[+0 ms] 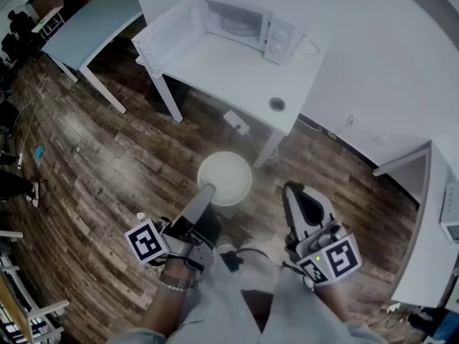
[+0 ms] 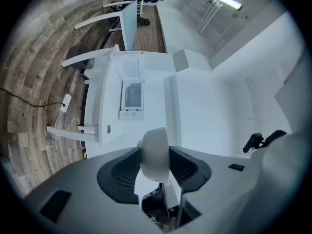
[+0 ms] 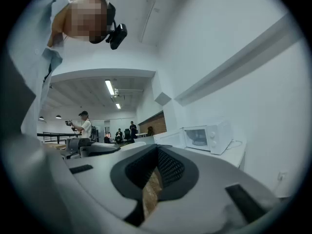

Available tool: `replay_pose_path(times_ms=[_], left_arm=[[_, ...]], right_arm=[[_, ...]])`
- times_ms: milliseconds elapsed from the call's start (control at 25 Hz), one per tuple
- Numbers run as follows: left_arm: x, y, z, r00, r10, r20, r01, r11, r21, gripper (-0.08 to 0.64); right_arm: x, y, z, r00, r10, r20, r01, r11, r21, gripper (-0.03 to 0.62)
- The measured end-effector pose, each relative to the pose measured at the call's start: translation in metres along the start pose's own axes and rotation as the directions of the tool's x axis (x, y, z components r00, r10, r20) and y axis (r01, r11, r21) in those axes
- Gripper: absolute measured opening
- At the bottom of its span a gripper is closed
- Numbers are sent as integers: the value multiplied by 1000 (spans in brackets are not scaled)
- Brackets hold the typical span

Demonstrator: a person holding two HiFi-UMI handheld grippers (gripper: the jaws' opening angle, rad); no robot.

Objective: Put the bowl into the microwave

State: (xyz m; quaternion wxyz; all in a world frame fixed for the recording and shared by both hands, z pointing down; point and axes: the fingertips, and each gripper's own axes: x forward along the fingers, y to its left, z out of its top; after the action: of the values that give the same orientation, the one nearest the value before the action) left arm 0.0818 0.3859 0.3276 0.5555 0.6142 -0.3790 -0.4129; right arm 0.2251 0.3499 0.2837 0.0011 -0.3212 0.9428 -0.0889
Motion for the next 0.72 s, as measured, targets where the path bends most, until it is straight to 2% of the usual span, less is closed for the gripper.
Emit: replay_pose_path(times_ms=[440,720], left_arm=[[-2,-1,8,1000,-8,2,8,1000,5,176],[-4,0,11,1000,-9,-6,9,1000,3,176]], right_arm=[[8,7,-1,1000,9,1,-9,1000,2,-3],[9,7,-3,1000,-16,-5,16,1000,17,-3]])
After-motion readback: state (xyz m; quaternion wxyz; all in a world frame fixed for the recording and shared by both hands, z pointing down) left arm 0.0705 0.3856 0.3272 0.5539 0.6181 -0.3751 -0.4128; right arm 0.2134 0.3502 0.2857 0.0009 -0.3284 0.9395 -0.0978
